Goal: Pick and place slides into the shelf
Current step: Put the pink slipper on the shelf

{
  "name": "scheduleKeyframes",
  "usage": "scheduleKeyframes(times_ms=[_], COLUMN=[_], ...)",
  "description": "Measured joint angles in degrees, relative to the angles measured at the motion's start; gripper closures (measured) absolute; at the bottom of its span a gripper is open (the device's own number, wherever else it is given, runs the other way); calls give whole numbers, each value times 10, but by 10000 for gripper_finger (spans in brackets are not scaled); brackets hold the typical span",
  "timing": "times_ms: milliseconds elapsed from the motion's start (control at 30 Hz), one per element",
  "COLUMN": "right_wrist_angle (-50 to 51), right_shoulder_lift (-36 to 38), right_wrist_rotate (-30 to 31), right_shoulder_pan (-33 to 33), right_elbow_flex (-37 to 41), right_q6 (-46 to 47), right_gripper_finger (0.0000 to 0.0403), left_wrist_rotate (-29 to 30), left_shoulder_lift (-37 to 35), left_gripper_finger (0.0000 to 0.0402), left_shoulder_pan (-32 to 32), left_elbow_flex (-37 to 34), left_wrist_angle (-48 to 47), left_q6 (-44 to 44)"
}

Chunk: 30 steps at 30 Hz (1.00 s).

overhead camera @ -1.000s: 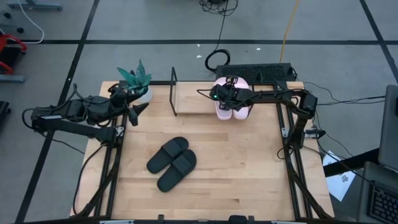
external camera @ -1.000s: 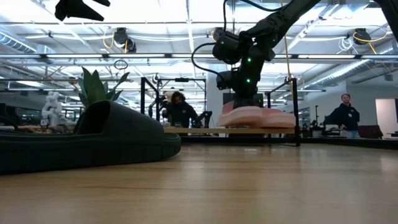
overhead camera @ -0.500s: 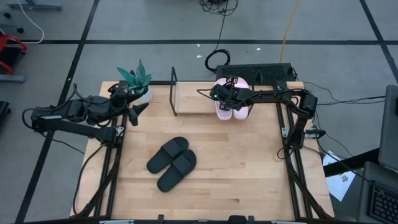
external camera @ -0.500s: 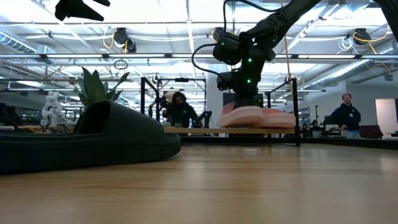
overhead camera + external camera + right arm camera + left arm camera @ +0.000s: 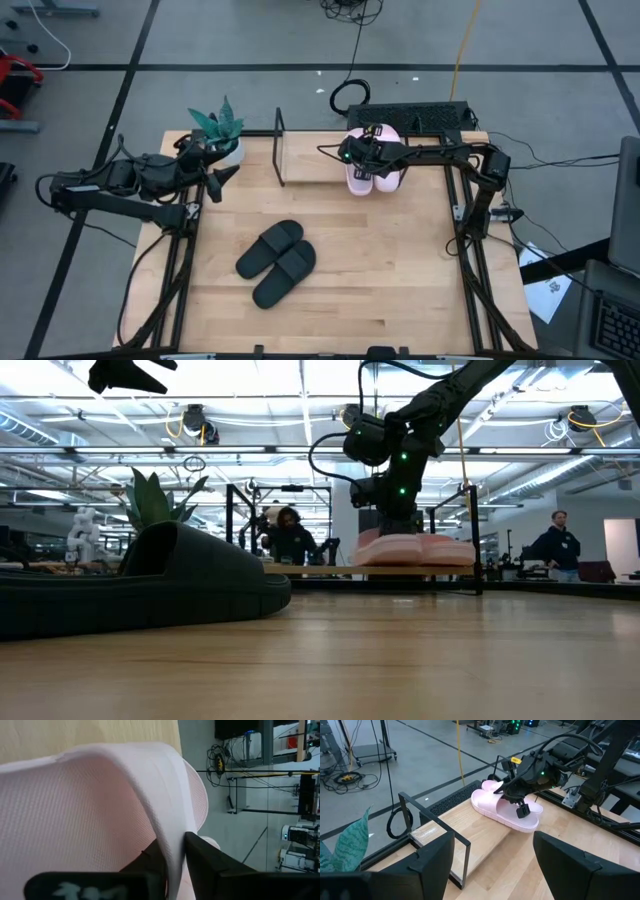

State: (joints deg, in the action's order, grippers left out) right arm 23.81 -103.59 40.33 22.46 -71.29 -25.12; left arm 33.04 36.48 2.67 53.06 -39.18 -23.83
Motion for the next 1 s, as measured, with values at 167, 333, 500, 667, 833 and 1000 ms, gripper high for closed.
scheduleKeyframes(times_ms=[167, 333, 500, 667, 833, 1000], right_wrist_angle=[1, 3, 2, 2, -1, -4], right_shoulder_lift=[0, 0, 0, 0, 0, -1], right_wrist_rotate=[-1, -2, -1, 4, 28, 34], right_shoulder_pan=[0, 0, 0, 0, 0, 0], right_elbow_flex=[0, 0, 0, 0, 0, 0], right_q6=[0, -5, -6, -7, -9, -13], right_gripper_finger=[326, 303, 280, 269, 272, 277], left_wrist_rotate=[0, 0, 0, -1, -1, -2], left_shoulder_lift=[0, 0, 0, 0, 0, 0], left_gripper_finger=[128, 128, 128, 128, 128, 128], left_shoulder_pan=[0, 0, 0, 0, 0, 0], left_elbow_flex=[0, 0, 0, 0, 0, 0], left_wrist_angle=[0, 0, 0, 0, 0, 0], left_q6=[0, 0, 0, 0, -3, -3])
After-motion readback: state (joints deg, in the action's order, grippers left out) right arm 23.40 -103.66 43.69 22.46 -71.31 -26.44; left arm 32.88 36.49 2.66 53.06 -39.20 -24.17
